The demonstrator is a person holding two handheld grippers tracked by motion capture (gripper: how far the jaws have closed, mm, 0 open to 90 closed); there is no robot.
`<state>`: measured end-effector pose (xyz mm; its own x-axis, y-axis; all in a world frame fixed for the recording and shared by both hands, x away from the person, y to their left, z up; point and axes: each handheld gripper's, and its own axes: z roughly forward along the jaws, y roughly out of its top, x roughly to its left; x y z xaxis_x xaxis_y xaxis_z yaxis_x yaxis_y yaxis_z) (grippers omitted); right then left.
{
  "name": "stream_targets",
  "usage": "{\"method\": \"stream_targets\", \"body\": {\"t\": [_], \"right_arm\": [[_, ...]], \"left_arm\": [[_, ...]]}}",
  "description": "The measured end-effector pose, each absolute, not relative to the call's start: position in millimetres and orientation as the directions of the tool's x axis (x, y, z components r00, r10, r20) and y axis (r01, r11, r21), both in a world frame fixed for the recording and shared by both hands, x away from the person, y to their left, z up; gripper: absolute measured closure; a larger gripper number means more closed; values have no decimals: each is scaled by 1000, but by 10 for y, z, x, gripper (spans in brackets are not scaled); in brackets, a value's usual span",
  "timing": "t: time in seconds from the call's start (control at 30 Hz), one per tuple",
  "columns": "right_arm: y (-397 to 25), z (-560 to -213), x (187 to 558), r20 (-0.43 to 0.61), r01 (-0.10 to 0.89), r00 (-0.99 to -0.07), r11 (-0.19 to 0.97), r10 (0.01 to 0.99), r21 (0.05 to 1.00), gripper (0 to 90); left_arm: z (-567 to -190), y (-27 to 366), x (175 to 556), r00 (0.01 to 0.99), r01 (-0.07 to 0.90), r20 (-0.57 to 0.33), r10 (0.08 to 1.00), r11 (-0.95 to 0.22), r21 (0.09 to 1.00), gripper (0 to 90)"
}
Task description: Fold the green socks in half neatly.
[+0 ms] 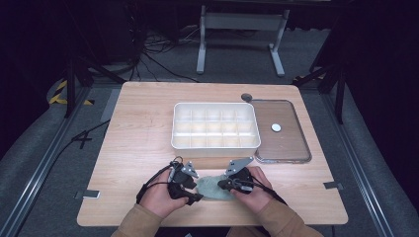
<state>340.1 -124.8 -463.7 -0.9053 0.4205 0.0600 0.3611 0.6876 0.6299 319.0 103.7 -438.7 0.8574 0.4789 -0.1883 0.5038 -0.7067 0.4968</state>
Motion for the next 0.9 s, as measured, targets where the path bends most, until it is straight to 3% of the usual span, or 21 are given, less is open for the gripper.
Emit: {"method": "stream_targets", "body": {"t": [0.07, 0.27, 0.4, 0.53, 0.57, 0.63, 0.73, 0.9], "right_arm": [[-1246, -4637, 3398, 57, 357, -907, 690, 417, 630, 894], [-1252, -4641, 3398, 63, 364, -904, 683, 423, 633, 894], [-1251, -4644, 3391, 60, 364, -903, 682, 426, 634, 894], [-1252, -4649, 3383, 62, 366, -901, 678, 429, 637, 894], [-1255, -4650, 3381, 64, 367, -901, 676, 429, 638, 894], [-1258, -4652, 3372, 75, 372, -901, 673, 427, 639, 894], [-1256, -4652, 3362, 81, 376, -901, 672, 427, 638, 894], [-1246, -4656, 3344, 83, 375, -901, 669, 425, 642, 893]], "left_arm": [[-4431, 1006, 3190, 880, 463, -170, 444, -723, 512, 447], [-4515, 947, 3211, 888, 449, -151, 435, -745, 493, 470], [-4543, 933, 3222, 900, 419, -108, 422, -772, 477, 556], [-4544, 924, 3230, 901, 414, -98, 422, -772, 483, 714], [-4539, 919, 3231, 902, 414, -100, 420, -773, 480, 714], [-4524, 906, 3226, 904, 410, -99, 417, -773, 485, 825], [-4469, 874, 3212, 913, 380, -59, 404, -786, 488, 841], [-4304, 793, 3172, 930, 297, 6, 367, -762, 576, 848]]}}
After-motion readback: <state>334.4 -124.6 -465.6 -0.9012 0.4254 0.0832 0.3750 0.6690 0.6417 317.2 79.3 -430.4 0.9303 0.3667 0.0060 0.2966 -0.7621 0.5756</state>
